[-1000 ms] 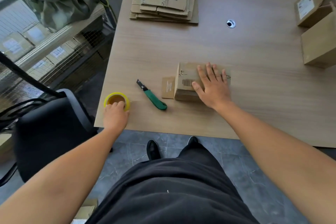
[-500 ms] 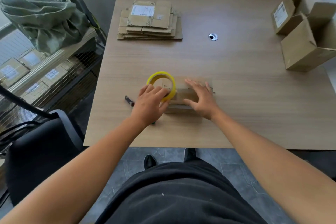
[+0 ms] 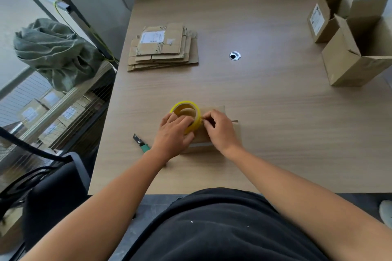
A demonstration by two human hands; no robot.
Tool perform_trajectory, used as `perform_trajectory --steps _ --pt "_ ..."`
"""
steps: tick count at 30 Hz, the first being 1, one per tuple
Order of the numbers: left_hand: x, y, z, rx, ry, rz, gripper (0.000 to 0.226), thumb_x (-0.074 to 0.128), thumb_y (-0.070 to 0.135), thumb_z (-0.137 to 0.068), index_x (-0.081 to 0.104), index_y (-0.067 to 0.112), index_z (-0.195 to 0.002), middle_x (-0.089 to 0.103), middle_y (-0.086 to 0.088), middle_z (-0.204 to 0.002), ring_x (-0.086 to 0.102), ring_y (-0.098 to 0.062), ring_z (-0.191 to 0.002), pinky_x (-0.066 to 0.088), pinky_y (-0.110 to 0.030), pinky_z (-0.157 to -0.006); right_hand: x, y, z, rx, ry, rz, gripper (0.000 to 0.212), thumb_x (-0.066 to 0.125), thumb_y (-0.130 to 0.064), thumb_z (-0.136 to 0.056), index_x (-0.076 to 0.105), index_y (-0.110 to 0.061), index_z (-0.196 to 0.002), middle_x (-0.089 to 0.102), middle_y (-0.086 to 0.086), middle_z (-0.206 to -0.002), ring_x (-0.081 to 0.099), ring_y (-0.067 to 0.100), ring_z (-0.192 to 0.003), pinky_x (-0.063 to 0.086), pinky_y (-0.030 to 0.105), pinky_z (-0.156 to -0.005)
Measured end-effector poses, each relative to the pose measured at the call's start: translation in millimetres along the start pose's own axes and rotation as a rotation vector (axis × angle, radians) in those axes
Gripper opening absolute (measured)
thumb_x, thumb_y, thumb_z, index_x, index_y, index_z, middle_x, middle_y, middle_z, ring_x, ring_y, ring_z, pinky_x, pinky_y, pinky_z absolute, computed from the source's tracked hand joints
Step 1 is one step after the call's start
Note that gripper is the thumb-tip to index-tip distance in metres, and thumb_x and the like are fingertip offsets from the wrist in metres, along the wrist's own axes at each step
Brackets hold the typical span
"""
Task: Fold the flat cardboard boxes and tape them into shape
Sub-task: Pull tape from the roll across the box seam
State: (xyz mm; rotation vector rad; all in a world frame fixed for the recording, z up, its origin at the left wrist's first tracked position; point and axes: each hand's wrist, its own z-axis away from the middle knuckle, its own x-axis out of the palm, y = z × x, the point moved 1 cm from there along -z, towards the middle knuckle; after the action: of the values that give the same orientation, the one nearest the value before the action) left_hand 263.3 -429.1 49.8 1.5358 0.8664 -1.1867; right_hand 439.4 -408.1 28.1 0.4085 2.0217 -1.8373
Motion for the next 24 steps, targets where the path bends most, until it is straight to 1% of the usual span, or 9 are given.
perform_trajectory --steps 2,5,8,10,13,16,19,21,24 --pt "3 3 0 -0.018 0.016 -0.007 0.031 0.057 0.039 -0.082 0.066 0.024 -0.108 0.068 0.009 -0.110 0.058 -0.026 -0.099 0.031 -0.038 -0.109 -3 1 -2 -0.033 -0.031 0.044 0.004 0.069 -0.002 -0.088 0.069 -0.005 -0.090 0.069 0.009 -0.091 0.061 0.027 -0.089 0.049 0.041 -0.084" --pt "5 9 -7 -0.059 0.071 -0.030 0.032 0.054 0.049 -0.082 0.068 0.025 -0.097 0.068 0.011 -0.110 0.063 -0.023 -0.098 0.027 -0.044 -0.111 -13 -1 -2 -0.068 -0.039 0.041 0.005 0.069 -0.001 -0.089 0.067 -0.003 -0.085 0.064 0.010 -0.087 0.057 0.023 -0.085 0.045 0.034 -0.080" --pt "8 11 -16 -0.080 0.083 -0.090 0.037 0.058 0.058 -0.084 0.070 0.024 -0.094 0.070 0.009 -0.105 0.067 -0.022 -0.097 0.020 -0.046 -0.113 -29 -1 -4 0.014 -0.044 -0.011 0.007 0.068 -0.007 -0.091 0.067 -0.009 -0.084 0.067 0.000 -0.083 0.059 0.015 -0.080 0.044 0.030 -0.076" --pt "11 13 -19 -0.060 0.080 -0.114 0.040 0.065 0.060 -0.085 0.070 0.022 -0.097 0.069 0.007 -0.101 0.068 -0.023 -0.095 0.019 -0.048 -0.115 -39 5 -4 0.092 -0.068 -0.038 0.008 0.067 -0.011 -0.092 0.068 -0.013 -0.084 0.070 -0.004 -0.081 0.061 0.012 -0.078 0.045 0.026 -0.074" --pt "15 15 -22 -0.051 0.080 -0.139 0.044 0.068 0.063 -0.082 0.069 0.022 -0.098 0.066 0.006 -0.098 0.066 -0.024 -0.098 0.018 -0.053 -0.117 -59 26 -10 0.343 -0.001 -0.143 0.015 0.065 -0.016 -0.094 0.066 -0.017 -0.079 0.068 -0.002 -0.077 0.061 0.013 -0.074 0.048 0.027 -0.073" --pt "18 11 -19 -0.052 0.108 -0.156 0.045 0.066 0.065 -0.083 0.066 0.023 -0.099 0.064 0.005 -0.100 0.065 -0.025 -0.102 0.020 -0.054 -0.117 -75 53 -12 0.622 0.012 -0.472 0.021 0.060 -0.009 -0.099 0.061 -0.013 -0.078 0.060 -0.001 -0.071 0.059 0.013 -0.066 0.054 0.032 -0.077" --pt "22 5 -18 -0.001 0.158 -0.159 0.042 0.065 0.063 -0.086 0.066 0.023 -0.099 0.064 0.004 -0.103 0.065 -0.027 -0.101 0.022 -0.053 -0.116 -75 69 -9 0.674 -0.128 -0.646 0.019 0.059 -0.007 -0.101 0.061 -0.007 -0.082 0.060 -0.004 -0.060 0.060 0.008 -0.055 0.057 0.038 -0.083" --pt "25 4 -16 0.010 0.168 -0.164 0.042 0.062 0.064 -0.089 0.065 0.023 -0.099 0.063 0.004 -0.104 0.064 -0.027 -0.100 0.021 -0.052 -0.116 -70 75 -10 0.674 -0.131 -0.658 0.016 0.060 -0.009 -0.101 0.063 -0.005 -0.085 0.059 -0.002 -0.059 0.060 0.008 -0.055 0.058 0.038 -0.084" --pt "28 3 -15 0.016 0.186 -0.165 0.042 0.059 0.066 -0.090 0.064 0.025 -0.099 0.062 0.005 -0.105 0.064 -0.026 -0.097 0.020 -0.051 -0.116 -59 85 -12 0.734 -0.113 -0.704 0.014 0.062 -0.009 -0.099 0.062 -0.005 -0.085 0.057 -0.002 -0.060 0.056 0.009 -0.054 0.061 0.032 -0.074"
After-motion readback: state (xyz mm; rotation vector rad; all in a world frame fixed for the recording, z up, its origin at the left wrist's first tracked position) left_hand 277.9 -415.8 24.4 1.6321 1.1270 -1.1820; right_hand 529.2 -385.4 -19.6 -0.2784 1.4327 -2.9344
